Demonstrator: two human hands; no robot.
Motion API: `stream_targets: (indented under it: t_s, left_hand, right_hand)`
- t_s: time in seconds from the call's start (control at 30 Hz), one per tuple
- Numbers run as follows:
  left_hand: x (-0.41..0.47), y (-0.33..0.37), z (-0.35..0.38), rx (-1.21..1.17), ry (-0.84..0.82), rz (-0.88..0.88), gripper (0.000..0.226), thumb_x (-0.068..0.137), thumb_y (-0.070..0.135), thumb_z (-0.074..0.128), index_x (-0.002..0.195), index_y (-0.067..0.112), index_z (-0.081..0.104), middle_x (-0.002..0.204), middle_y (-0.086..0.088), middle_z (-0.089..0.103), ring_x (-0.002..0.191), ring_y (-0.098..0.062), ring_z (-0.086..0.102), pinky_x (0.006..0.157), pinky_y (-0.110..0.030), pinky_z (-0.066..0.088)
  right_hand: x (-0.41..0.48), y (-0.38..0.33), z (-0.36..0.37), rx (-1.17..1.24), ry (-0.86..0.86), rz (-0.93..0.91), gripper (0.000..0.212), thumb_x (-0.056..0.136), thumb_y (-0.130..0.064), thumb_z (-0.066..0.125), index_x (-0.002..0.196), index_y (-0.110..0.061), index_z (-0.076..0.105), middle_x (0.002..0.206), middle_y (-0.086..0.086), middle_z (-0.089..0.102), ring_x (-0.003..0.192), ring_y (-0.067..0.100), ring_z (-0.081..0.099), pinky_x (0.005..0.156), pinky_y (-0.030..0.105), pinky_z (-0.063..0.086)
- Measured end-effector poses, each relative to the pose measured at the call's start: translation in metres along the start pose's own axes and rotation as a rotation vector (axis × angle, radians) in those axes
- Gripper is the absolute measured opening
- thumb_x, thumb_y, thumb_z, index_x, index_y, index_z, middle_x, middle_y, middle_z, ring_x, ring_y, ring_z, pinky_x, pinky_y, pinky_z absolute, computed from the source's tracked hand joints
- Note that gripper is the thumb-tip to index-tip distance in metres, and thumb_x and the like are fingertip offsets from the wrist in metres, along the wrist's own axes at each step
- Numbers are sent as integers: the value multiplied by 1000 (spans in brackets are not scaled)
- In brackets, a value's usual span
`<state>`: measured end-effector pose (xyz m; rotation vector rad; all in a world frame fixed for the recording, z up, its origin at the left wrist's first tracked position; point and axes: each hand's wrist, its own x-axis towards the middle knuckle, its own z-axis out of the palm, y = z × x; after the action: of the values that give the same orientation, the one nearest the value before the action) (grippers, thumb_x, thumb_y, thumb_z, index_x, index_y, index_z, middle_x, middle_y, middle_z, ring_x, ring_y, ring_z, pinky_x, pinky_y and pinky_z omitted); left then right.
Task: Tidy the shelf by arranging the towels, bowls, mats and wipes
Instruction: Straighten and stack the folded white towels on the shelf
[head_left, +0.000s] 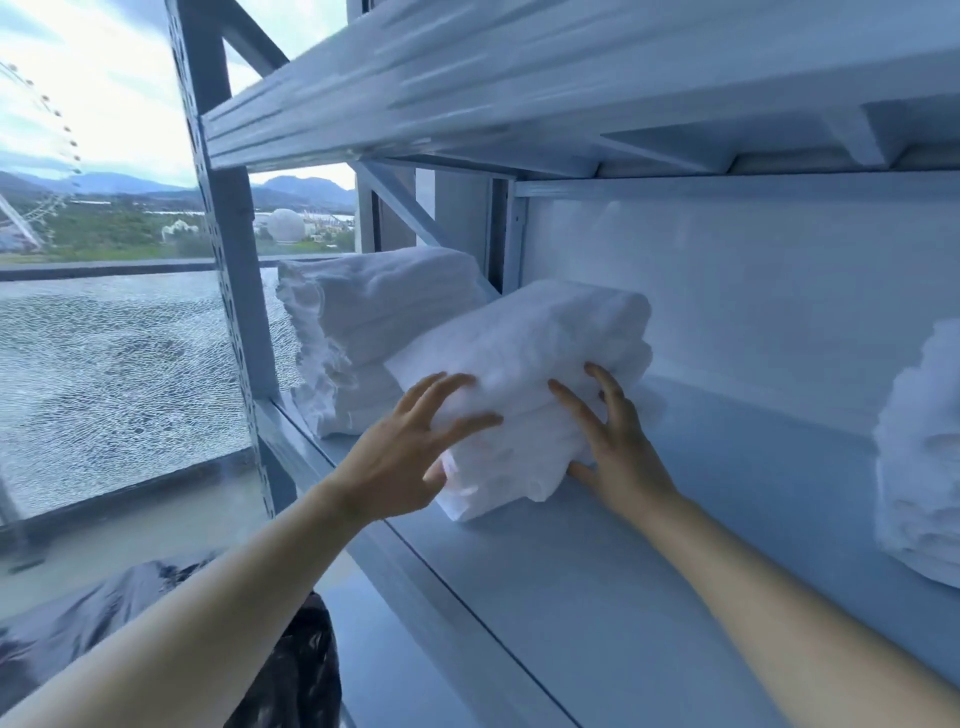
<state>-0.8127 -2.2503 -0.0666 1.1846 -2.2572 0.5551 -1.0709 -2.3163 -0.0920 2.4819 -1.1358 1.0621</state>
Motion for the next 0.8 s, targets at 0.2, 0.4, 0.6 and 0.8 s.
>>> stream_targets:
  t_s: [0.2,0.4,0.6,0.8]
  left_hand:
    - [5,13,-11,35,95,-190,71,77,46,49,143,35,25,148,-1,30,135,-28,31,98,-45,40]
    - [32,41,24,143,9,-309,99,70,56,66,146,35,7,156,-8,9,141,-39,9,104,-56,33]
    - [29,39,36,171,35,-274,118,51,50,79,145,31,11,151,-11,14,136,-44,18,92,-56,45]
    - [30,30,30,252,117,-215,103,43,16,81,134,23,35,132,-11,33,114,-39,38,57,-36,52]
  right_hand:
    - [-1,-3,-8,-101,48,43,101,67,-32,81,142,-39,12,149,-1,4,133,31,21,73,47,53]
    - [6,6,-7,-35,33,54,108,66,-32,82,141,-43,5,152,-3,-13,142,29,7,96,44,43]
    - [7,15,2,24,49,-29,100,69,-23,81,143,-41,15,154,2,-10,142,32,12,99,44,41]
    - [9,15,8,80,82,-56,91,66,-25,83,138,-38,30,152,4,2,141,26,14,103,44,39]
